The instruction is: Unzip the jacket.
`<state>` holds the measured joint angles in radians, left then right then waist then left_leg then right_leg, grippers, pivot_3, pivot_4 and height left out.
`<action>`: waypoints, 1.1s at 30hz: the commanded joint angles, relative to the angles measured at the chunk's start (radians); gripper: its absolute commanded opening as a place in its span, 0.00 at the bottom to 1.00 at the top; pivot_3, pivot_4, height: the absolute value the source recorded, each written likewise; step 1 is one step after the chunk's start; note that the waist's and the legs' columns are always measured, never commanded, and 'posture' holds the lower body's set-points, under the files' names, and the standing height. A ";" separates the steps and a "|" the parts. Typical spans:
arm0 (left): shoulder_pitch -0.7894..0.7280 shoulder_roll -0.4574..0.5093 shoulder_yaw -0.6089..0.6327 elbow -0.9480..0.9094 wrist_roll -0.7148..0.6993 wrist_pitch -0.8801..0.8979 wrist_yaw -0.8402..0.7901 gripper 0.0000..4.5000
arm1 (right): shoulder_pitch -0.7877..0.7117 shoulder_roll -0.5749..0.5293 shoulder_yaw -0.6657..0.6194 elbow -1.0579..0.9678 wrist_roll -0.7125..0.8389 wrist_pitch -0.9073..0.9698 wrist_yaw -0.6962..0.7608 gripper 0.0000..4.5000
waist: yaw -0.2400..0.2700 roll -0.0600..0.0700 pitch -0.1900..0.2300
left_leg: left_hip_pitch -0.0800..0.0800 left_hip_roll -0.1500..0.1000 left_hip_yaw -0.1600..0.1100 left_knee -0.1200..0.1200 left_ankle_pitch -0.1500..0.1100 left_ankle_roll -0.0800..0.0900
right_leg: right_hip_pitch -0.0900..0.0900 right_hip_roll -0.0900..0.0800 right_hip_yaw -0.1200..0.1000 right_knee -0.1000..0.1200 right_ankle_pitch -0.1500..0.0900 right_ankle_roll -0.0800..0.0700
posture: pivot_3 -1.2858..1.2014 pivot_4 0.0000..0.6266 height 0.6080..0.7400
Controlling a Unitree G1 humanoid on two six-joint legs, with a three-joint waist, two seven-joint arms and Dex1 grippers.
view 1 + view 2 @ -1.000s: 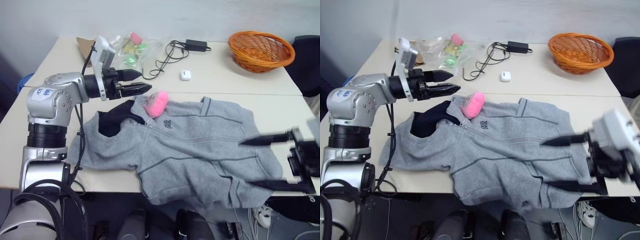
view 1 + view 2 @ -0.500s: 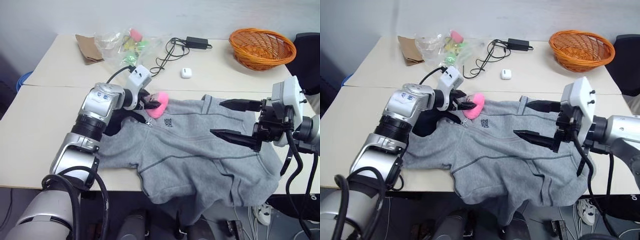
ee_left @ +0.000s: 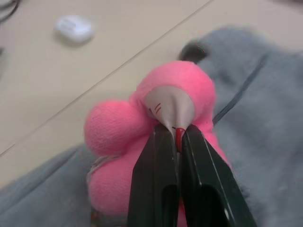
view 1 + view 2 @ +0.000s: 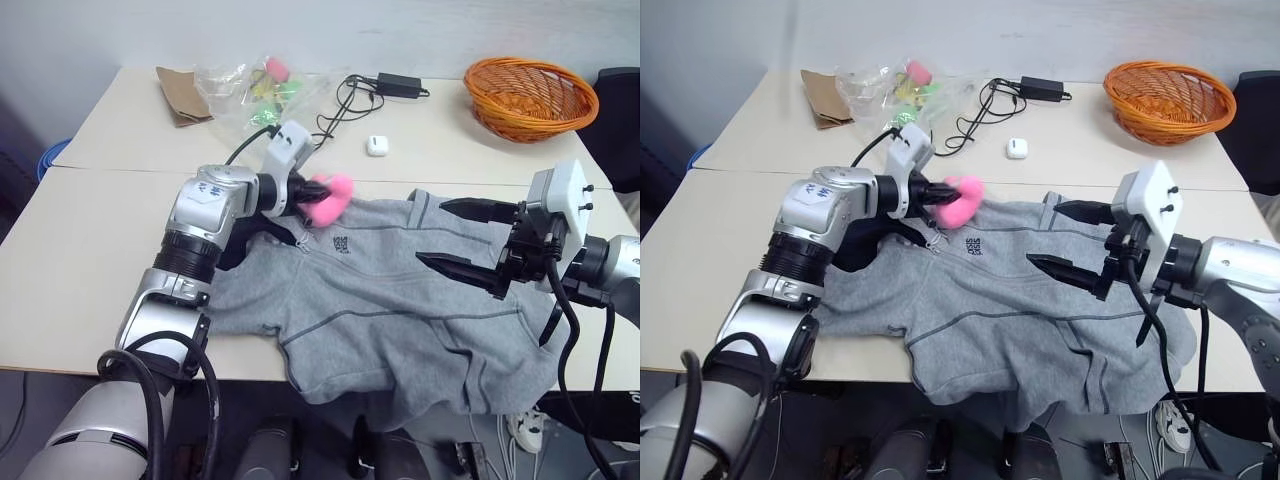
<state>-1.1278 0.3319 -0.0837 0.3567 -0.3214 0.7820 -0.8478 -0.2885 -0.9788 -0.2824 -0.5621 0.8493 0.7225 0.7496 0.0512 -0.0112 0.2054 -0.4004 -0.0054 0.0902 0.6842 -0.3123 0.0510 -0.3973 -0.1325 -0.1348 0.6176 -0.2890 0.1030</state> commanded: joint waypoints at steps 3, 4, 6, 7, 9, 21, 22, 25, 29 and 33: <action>0.078 0.062 -0.114 -0.317 -0.137 0.063 -0.258 0.01 | 0.097 -0.020 -0.030 -0.049 -0.083 -0.037 0.013 0.95 | -0.005 0.001 0.000 | 0.001 0.000 0.000 0.000 0.000 0.000 | 0.000 0.001 0.000 0.000 0.000 0.000 | 0.52 0.24 1.00; 0.096 0.070 -0.150 -0.340 -0.128 0.058 -0.274 0.01 | 0.118 -0.026 -0.019 -0.050 -0.113 -0.049 0.019 0.95 | -0.005 0.001 -0.001 | 0.002 0.000 0.001 0.000 0.000 0.000 | 0.001 0.001 0.001 0.001 0.000 0.000 | 0.52 0.24 1.00; 0.136 0.085 -0.272 -0.332 -0.013 -0.040 -0.269 0.01 | 0.163 -0.035 0.021 -0.051 -0.196 -0.090 0.029 0.95 | -0.005 0.001 -0.001 | 0.003 0.000 0.001 0.000 0.000 0.000 | 0.001 0.001 0.002 0.001 0.000 0.000 | 0.52 0.24 1.00; 0.147 0.087 -0.313 -0.316 0.034 -0.079 -0.256 0.01 | 0.177 -0.034 0.039 -0.051 -0.230 -0.109 0.030 0.95 | -0.003 0.001 -0.001 | 0.004 0.000 0.002 0.000 0.000 0.000 | 0.002 0.001 0.003 0.002 0.000 0.000 | 0.52 0.24 1.00; 0.159 0.081 -0.345 -0.290 0.082 -0.128 -0.236 0.06 | 0.190 -0.027 0.066 -0.048 -0.282 -0.141 0.030 0.95 | -0.003 0.001 0.000 | 0.009 0.000 0.003 0.000 0.000 0.000 | 0.006 0.001 0.003 0.001 0.000 0.000 | 0.52 0.24 1.00; 0.208 0.202 -0.241 -0.455 -0.041 -0.074 -0.389 0.84 | 0.159 -0.046 0.185 -0.039 -0.450 -0.364 0.200 0.95 | -0.009 0.001 0.000 | 0.007 0.000 0.002 -0.001 0.000 0.000 | 0.004 0.001 0.004 0.001 0.000 0.000 | 0.52 0.24 1.00; 0.211 0.226 -0.226 -0.470 -0.051 -0.079 -0.404 0.84 | 0.134 -0.045 0.210 -0.026 -0.469 -0.378 0.213 0.95 | -0.012 0.001 0.000 | 0.007 0.000 0.002 -0.001 0.000 0.000 | 0.004 0.001 0.004 0.001 0.000 0.000 | 0.52 0.24 1.00; 0.227 0.319 -0.201 -0.481 -0.037 -0.132 -0.456 0.84 | 0.060 -0.033 0.313 0.036 -0.563 -0.453 0.260 0.95 | -0.025 0.001 0.000 | 0.008 0.001 0.002 -0.001 0.000 -0.001 | 0.004 0.000 0.004 0.001 0.000 0.000 | 0.52 0.24 1.00; 0.244 0.397 -0.164 -0.447 -0.032 -0.205 -0.506 0.84 | -0.031 0.019 0.434 0.150 -0.669 -0.537 0.287 0.95 | -0.026 0.001 0.000 | 0.008 0.001 0.002 -0.001 0.000 -0.001 | 0.004 0.001 0.003 0.001 0.000 -0.001 | 0.52 0.24 1.00; 0.267 0.446 -0.136 -0.415 -0.036 -0.281 -0.562 0.85 | -0.095 0.099 0.492 0.239 -0.700 -0.559 0.295 0.74 | -0.027 0.001 0.000 | 0.008 0.000 0.002 -0.001 0.000 -0.001 | 0.004 0.001 0.003 0.001 0.000 -0.001 | 0.52 0.24 1.00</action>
<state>-0.8609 0.7656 -0.2480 -0.0581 -0.3480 0.5417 -1.3812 -0.3626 -0.8915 0.2050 -0.3433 0.1644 0.1919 1.0396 0.0242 -0.0102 0.2051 -0.3926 -0.0050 0.0922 0.6831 -0.3126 0.0503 -0.3930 -0.1316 -0.1319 0.6187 -0.2895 0.1021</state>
